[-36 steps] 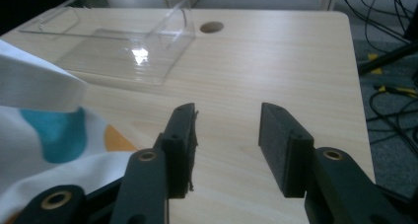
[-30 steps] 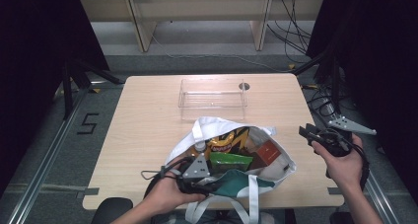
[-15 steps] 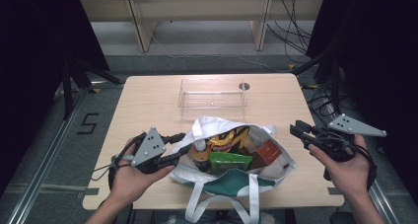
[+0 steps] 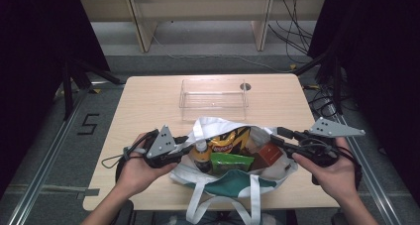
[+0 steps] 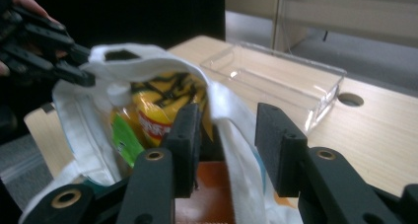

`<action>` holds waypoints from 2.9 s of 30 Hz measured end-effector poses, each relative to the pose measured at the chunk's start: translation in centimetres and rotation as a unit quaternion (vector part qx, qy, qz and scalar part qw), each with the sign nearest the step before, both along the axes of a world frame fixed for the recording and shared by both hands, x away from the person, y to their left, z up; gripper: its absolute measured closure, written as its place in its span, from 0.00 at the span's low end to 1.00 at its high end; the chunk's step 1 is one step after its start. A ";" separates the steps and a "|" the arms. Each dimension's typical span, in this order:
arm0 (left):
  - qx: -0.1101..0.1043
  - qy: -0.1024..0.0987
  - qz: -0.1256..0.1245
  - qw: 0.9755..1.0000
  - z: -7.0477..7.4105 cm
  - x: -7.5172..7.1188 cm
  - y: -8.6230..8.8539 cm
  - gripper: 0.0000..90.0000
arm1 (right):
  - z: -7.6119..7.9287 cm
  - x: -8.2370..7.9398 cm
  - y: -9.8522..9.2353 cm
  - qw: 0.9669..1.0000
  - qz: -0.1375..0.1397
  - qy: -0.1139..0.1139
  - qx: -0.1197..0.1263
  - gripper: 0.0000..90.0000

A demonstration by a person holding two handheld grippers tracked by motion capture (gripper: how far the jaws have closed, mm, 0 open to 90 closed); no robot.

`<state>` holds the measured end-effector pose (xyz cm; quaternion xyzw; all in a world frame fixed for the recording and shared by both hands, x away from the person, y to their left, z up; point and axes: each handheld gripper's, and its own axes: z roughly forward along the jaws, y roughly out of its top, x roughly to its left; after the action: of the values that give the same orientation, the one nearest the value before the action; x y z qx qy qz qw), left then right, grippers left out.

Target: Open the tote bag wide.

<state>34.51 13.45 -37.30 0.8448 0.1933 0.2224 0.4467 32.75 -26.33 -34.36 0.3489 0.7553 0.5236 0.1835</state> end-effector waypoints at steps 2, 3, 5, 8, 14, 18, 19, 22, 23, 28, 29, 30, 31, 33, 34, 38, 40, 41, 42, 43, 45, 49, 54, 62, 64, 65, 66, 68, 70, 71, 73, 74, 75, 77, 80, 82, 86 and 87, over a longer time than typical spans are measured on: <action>-0.004 0.000 -0.002 1.000 0.2 0.4 0.1 0.91 | -0.5 0.6 0.1 1.000 0.005 0.009 -0.023 0.89; -0.015 0.000 0.002 1.000 0.3 0.6 0.0 0.91 | -0.5 0.6 0.1 1.000 0.005 0.009 -0.023 0.89; -0.024 0.001 0.006 1.000 0.7 1.0 0.0 0.95 | -0.6 1.0 0.0 1.000 0.012 0.019 -0.021 0.96; -0.031 -0.001 0.012 0.999 1.1 1.5 -0.1 0.97 | -0.5 1.4 0.0 1.000 0.004 0.015 -0.016 0.99; -0.058 -0.011 0.033 0.998 1.6 2.7 0.0 0.97 | 0.0 2.7 -0.3 1.000 0.000 0.017 -0.009 0.99; -0.062 -0.030 0.043 0.997 1.8 3.1 0.1 0.97 | 0.4 3.4 -0.3 0.999 -0.005 0.032 0.012 0.99; -0.063 -0.031 0.043 0.997 1.9 3.2 0.1 0.97 | 0.4 3.4 -0.3 0.999 -0.005 0.032 0.012 0.99; -0.071 -0.032 0.052 0.996 1.7 3.7 0.1 0.98 | 0.5 4.1 -0.6 0.999 0.000 0.033 0.006 0.99; -0.073 -0.033 0.055 0.995 1.7 3.9 0.1 0.98 | 0.5 4.3 -0.6 0.999 -0.002 0.035 0.005 0.99; -0.082 -0.031 0.069 0.994 1.1 5.2 -0.2 0.97 | 0.1 5.6 -0.5 0.999 -0.015 0.037 -0.001 0.99; -0.080 -0.031 0.072 0.994 1.0 5.6 -0.2 0.97 | 0.1 5.6 -0.5 0.999 -0.015 0.037 -0.001 0.99; -0.077 -0.030 0.073 0.994 0.8 5.8 -0.3 0.97 | 0.0 5.8 -0.5 0.999 -0.018 0.040 -0.006 0.99; -0.075 -0.029 0.076 0.994 0.6 6.1 -0.3 0.97 | -0.2 6.1 -0.5 0.999 -0.018 0.026 -0.010 0.99; -0.061 -0.027 0.081 0.994 -0.1 6.8 -0.6 0.97 | -0.8 6.5 -0.4 0.999 -0.026 0.045 -0.013 0.99; -0.056 -0.026 0.081 0.995 -0.4 7.0 -0.8 0.97 | -1.2 6.9 -0.4 0.999 -0.027 0.040 -0.022 0.99; -0.043 -0.019 0.086 0.995 -1.6 8.0 -1.1 0.98 | -2.5 7.8 -0.3 0.997 -0.035 0.064 -0.027 0.99; -0.037 -0.017 0.087 0.995 -2.2 8.4 -1.3 0.97 | -3.4 8.5 -0.4 0.997 -0.034 0.055 -0.031 0.99; -0.028 -0.019 0.086 0.996 -2.5 8.6 -1.4 0.97 | -4.1 8.9 -0.3 0.996 -0.039 0.064 -0.042 0.99; -0.024 -0.018 0.086 0.996 -2.8 8.8 -1.6 0.97 | -4.5 9.1 -0.2 0.997 -0.045 0.055 -0.042 0.99; -0.019 -0.020 0.087 0.996 -3.1 8.9 -1.7 0.97 | -4.7 9.3 -0.2 0.996 -0.041 0.051 -0.053 0.99; -0.010 -0.015 0.085 0.996 -3.7 9.2 -1.9 0.97 | -5.0 9.5 -0.2 0.996 -0.045 0.045 -0.067 0.99; 0.012 -0.002 0.082 0.997 -5.3 9.8 -1.9 0.97 | -7.0 9.9 0.3 0.993 -0.050 0.059 -0.089 0.99; 0.029 0.011 0.080 0.996 -6.7 10.3 -2.0 0.97 | -8.5 10.5 0.5 0.991 -0.056 0.069 -0.103 0.99; 0.042 0.021 0.082 0.996 -8.2 11.0 -2.4 0.97 | -10.3 11.6 0.5 0.987 -0.053 0.092 -0.119 0.99; 0.053 0.023 0.078 0.995 -8.4 11.1 -2.2 0.97 | -10.8 11.9 0.4 0.988 -0.051 0.087 -0.121 0.99; 0.048 0.026 0.080 0.995 -8.6 11.2 -2.3 0.97 | -10.9 11.9 0.4 0.986 -0.054 0.104 -0.122 0.99; 0.039 0.030 0.083 0.995 -8.8 11.2 -2.4 0.97 | -10.9 11.9 0.4 0.986 -0.054 0.104 -0.122 0.99; 0.049 0.036 0.081 0.995 -9.0 11.3 -2.3 0.97 | -11.4 11.9 0.5 0.985 -0.054 0.111 -0.122 0.99; 0.050 0.038 0.083 0.995 -9.2 11.3 -2.3 0.97 | -11.5 12.0 0.5 0.985 -0.054 0.112 -0.120 0.99; 0.044 0.034 0.084 0.995 -9.3 11.4 -2.3 0.97 | -11.7 12.1 0.4 0.986 -0.052 0.103 -0.123 0.99; 0.043 0.035 0.084 0.995 -9.4 11.3 -2.3 0.97 | -11.9 12.1 0.4 0.984 -0.050 0.113 -0.126 0.99; 0.042 0.030 0.085 0.995 -9.3 11.3 -2.3 0.97 | -12.0 12.1 0.4 0.985 -0.052 0.110 -0.125 0.99; 0.037 0.035 0.085 0.995 -9.3 11.2 -2.4 0.97 | -11.9 12.1 0.4 0.984 -0.050 0.114 -0.124 0.99; 0.033 0.030 0.090 0.995 -9.1 11.1 -2.2 0.92 | -11.6 12.1 0.3 0.986 -0.051 0.121 -0.105 0.95; 0.021 0.026 0.098 0.995 -8.5 10.9 -1.7 0.88 | -10.8 11.9 -0.1 0.987 -0.061 0.120 -0.092 0.87; 0.002 0.022 0.103 0.994 -7.9 10.6 -1.4 0.83 | -9.5 11.6 -0.5 0.990 -0.061 0.099 -0.079 0.81; -0.013 0.000 0.115 0.993 -6.8 10.1 -0.7 0.67 | -6.7 10.9 -0.7 0.994 -0.075 0.064 -0.043 0.72; -0.017 -0.005 0.118 0.993 -6.5 9.9 -0.5 0.64 | -6.2 10.8 -0.7 0.995 -0.074 0.056 -0.043 0.70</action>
<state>44.45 12.92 -43.83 0.8073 0.2933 0.2746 0.4323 43.54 -27.07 -40.57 0.4239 0.7586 0.4551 0.1941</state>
